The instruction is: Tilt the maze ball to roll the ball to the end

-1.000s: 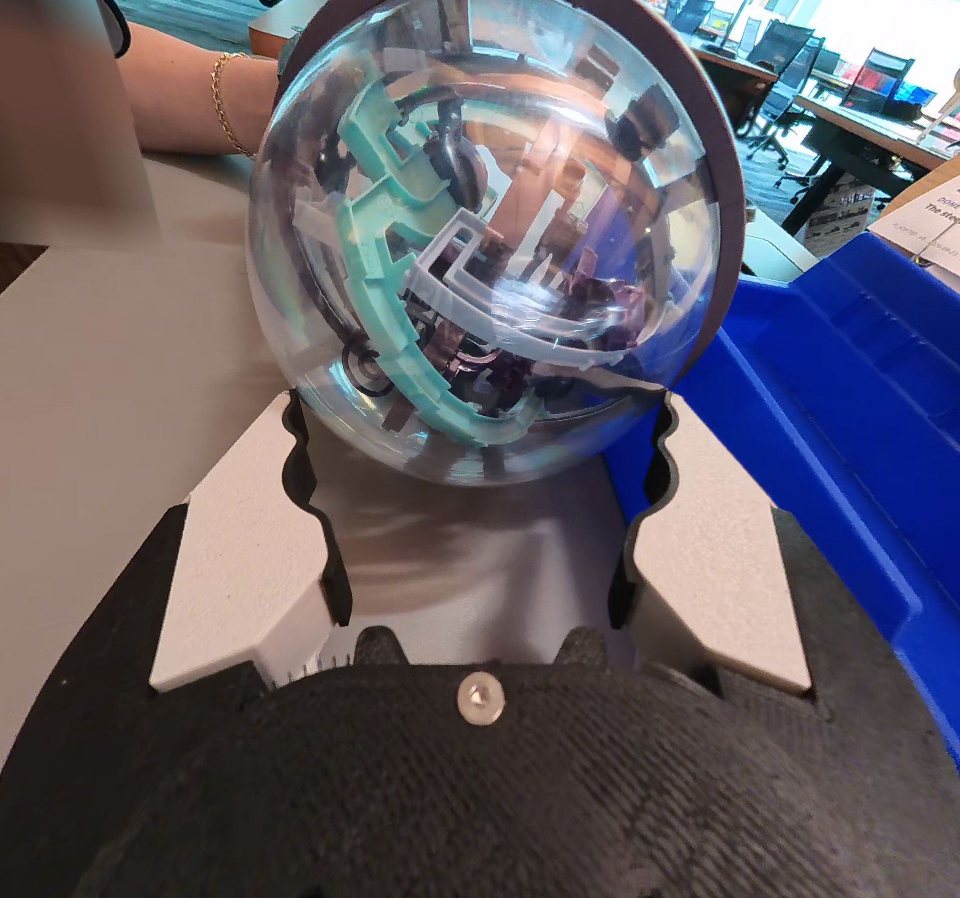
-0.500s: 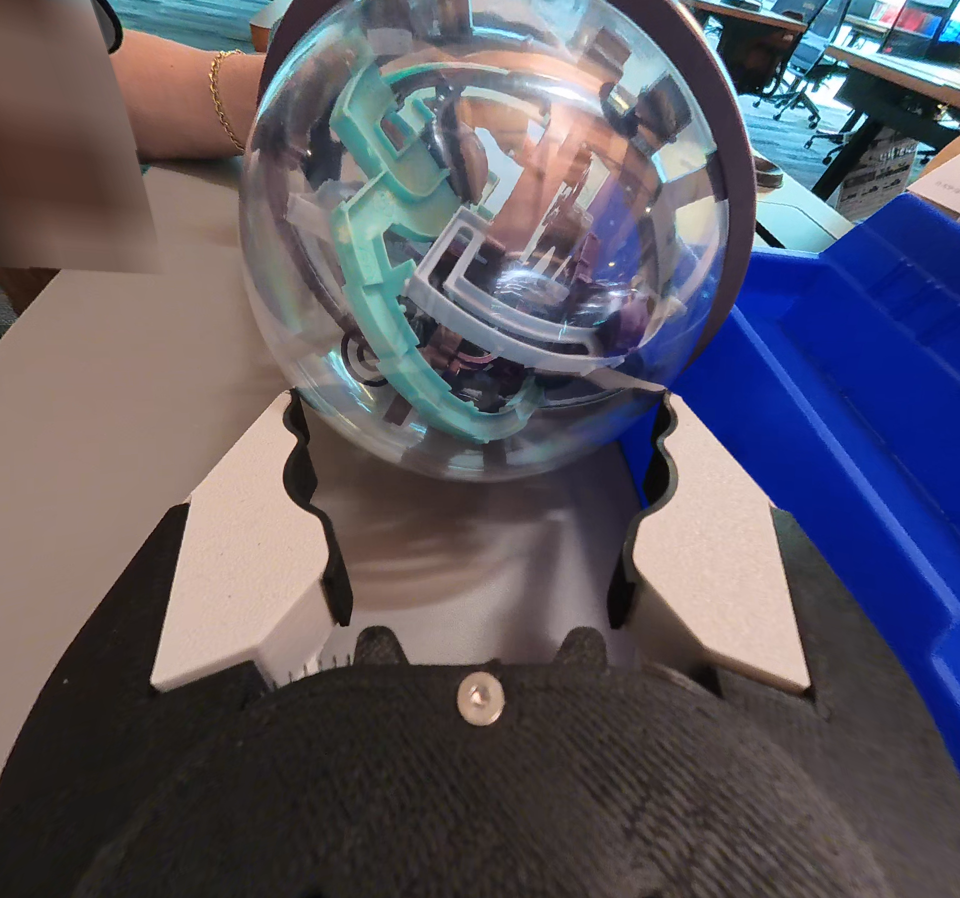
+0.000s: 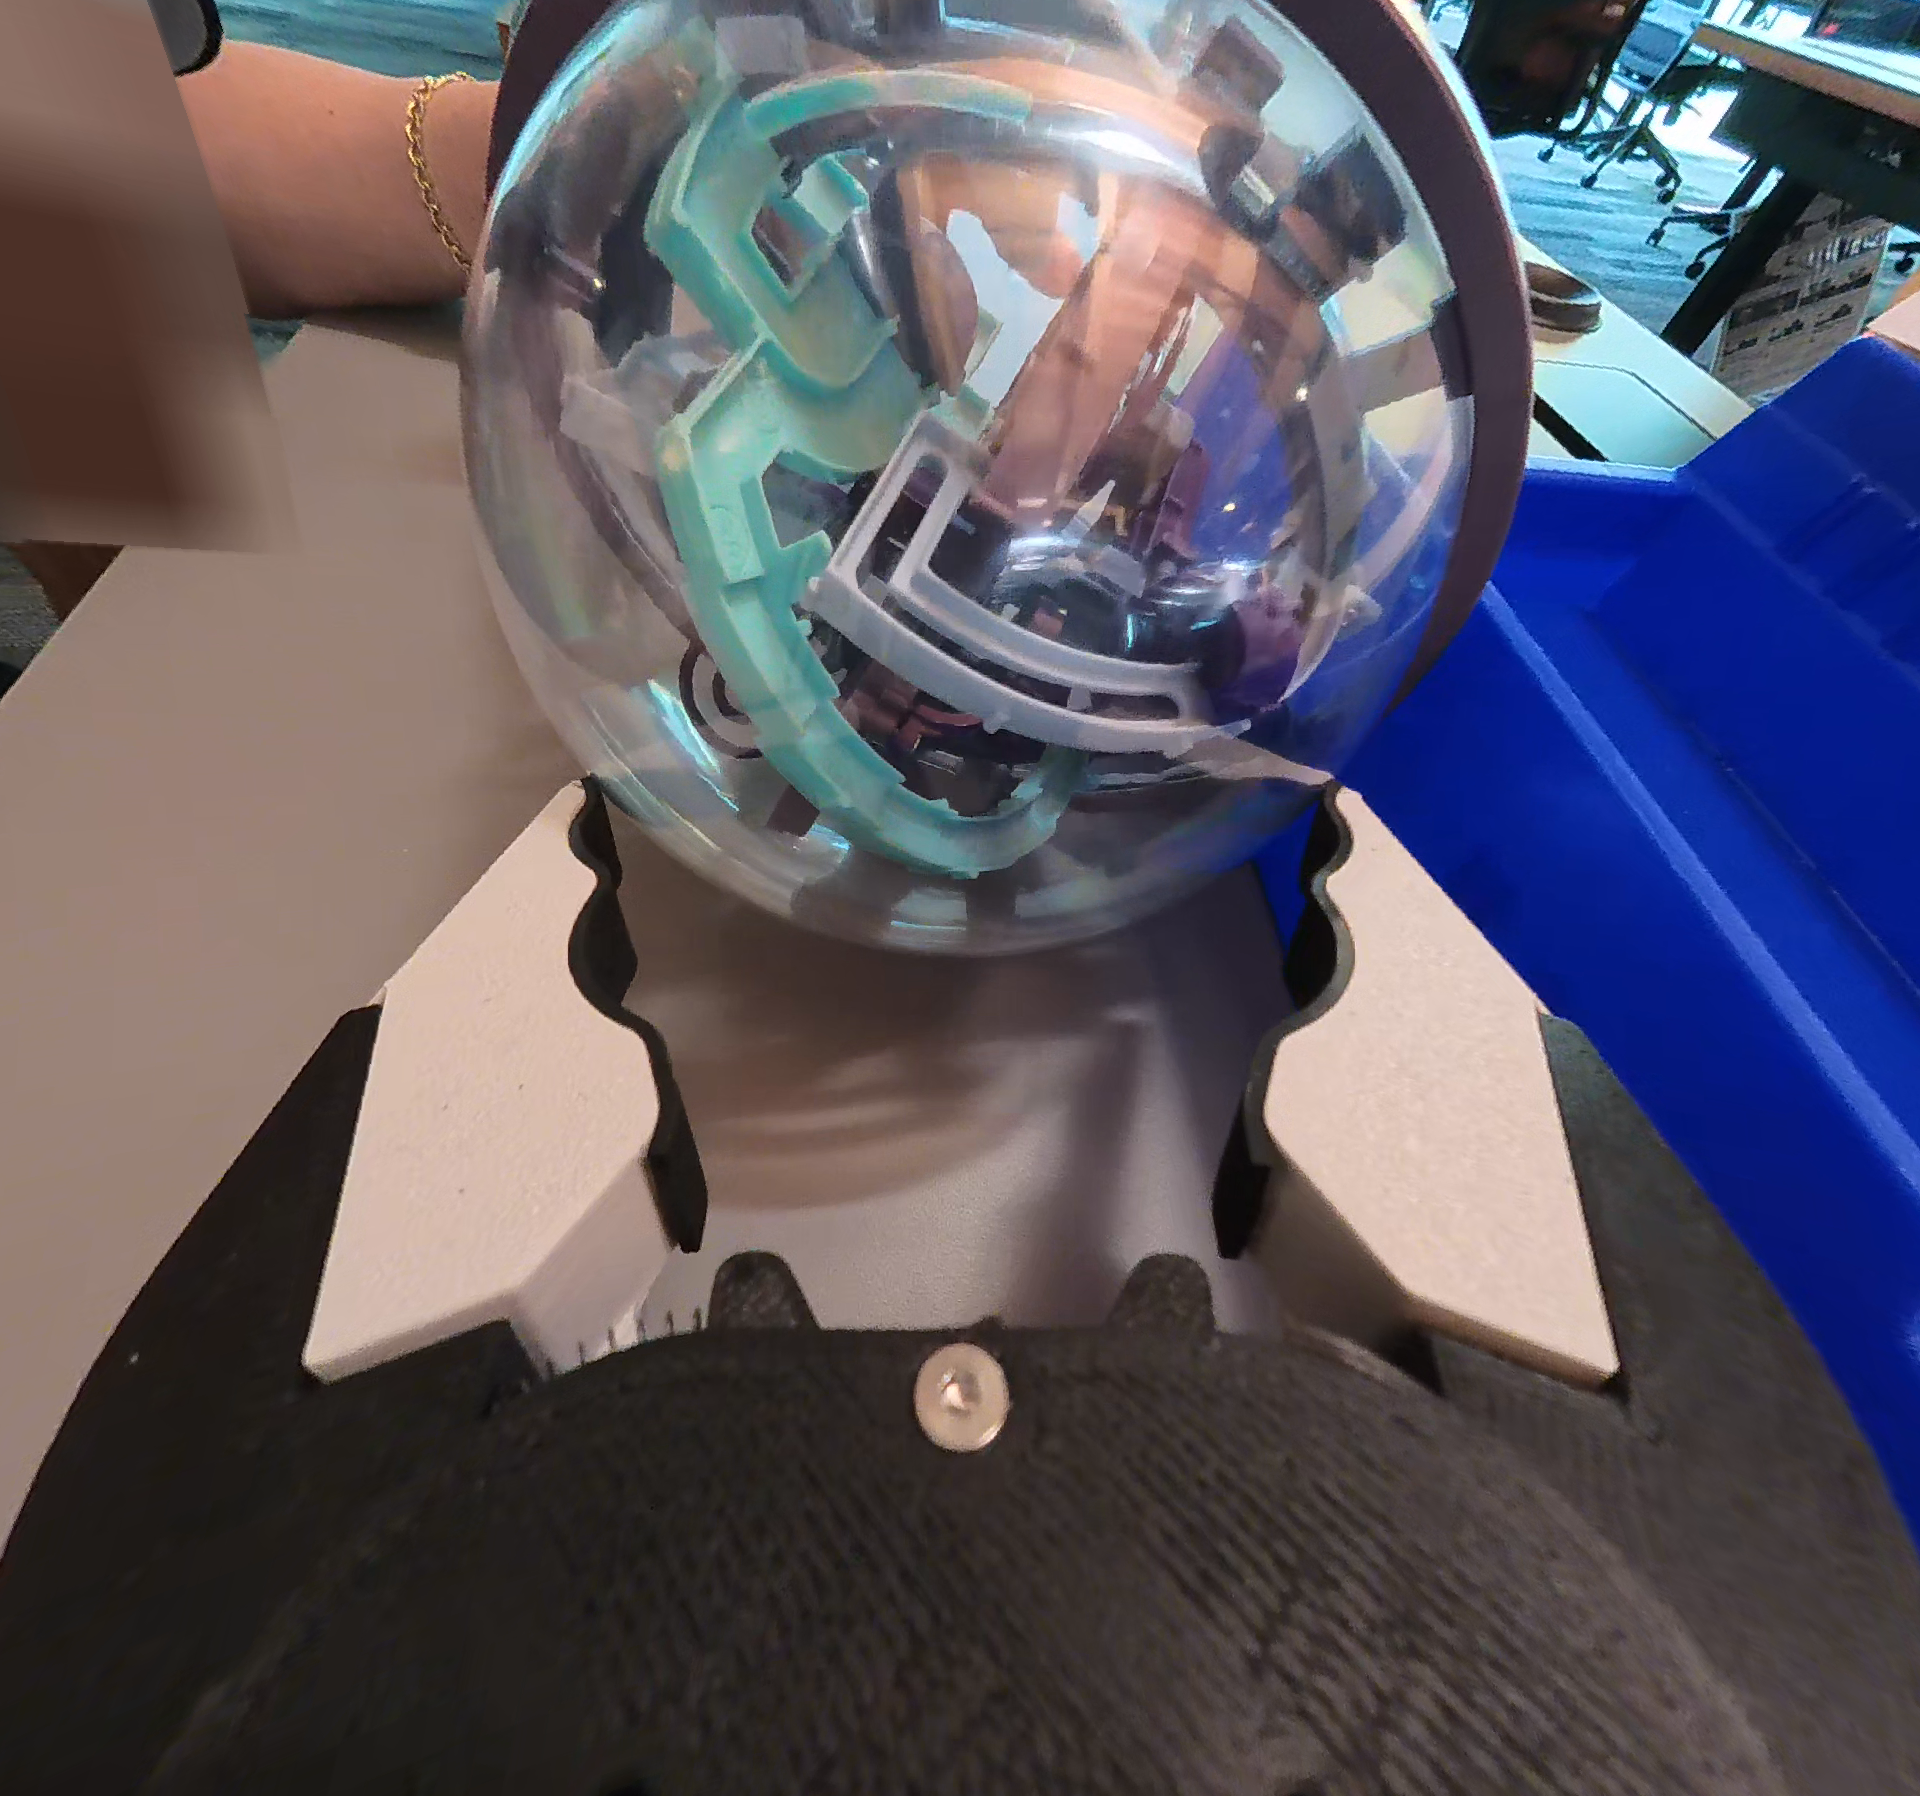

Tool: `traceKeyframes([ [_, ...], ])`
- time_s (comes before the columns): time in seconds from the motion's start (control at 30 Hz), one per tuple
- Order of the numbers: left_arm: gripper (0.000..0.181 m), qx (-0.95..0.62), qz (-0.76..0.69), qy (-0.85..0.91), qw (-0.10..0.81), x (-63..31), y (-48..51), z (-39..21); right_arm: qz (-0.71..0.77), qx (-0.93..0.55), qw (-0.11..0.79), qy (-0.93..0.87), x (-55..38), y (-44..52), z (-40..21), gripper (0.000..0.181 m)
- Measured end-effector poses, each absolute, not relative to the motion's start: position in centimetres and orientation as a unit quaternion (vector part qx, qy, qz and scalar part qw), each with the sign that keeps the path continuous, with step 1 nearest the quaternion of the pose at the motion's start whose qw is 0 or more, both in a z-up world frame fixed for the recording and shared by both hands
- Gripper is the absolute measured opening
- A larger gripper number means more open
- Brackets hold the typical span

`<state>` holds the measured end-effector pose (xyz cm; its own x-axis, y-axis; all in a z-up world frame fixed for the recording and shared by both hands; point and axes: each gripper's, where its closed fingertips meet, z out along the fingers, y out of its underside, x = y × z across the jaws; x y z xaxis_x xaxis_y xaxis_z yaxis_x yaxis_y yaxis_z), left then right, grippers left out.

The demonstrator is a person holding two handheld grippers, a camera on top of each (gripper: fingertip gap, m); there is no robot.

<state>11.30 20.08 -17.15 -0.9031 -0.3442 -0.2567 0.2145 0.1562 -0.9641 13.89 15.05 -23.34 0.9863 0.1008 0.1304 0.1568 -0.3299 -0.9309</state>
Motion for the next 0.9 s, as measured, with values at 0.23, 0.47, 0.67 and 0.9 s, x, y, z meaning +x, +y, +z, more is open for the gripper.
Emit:
traceKeyframes([
  [0.23,0.109,-0.051,-0.645,0.732,0.214,11.35,20.12,-17.15,-0.024,-0.815,0.574,-0.077,13.91,15.02,-23.33,0.128],
  [0.47,0.108,-0.065,-0.646,0.733,0.205,11.44,20.11,-17.07,-0.015,-0.816,0.573,-0.069,13.86,14.95,-23.33,0.128],
  [0.67,0.108,-0.077,-0.656,0.727,0.190,11.57,20.25,-16.99,0.001,-0.817,0.574,-0.057,13.73,15.00,-23.27,0.128],
  [0.9,0.108,-0.054,-0.665,0.717,0.202,11.46,20.38,-17.13,-0.025,-0.822,0.565,-0.068,13.87,15.02,-23.22,0.128],
])
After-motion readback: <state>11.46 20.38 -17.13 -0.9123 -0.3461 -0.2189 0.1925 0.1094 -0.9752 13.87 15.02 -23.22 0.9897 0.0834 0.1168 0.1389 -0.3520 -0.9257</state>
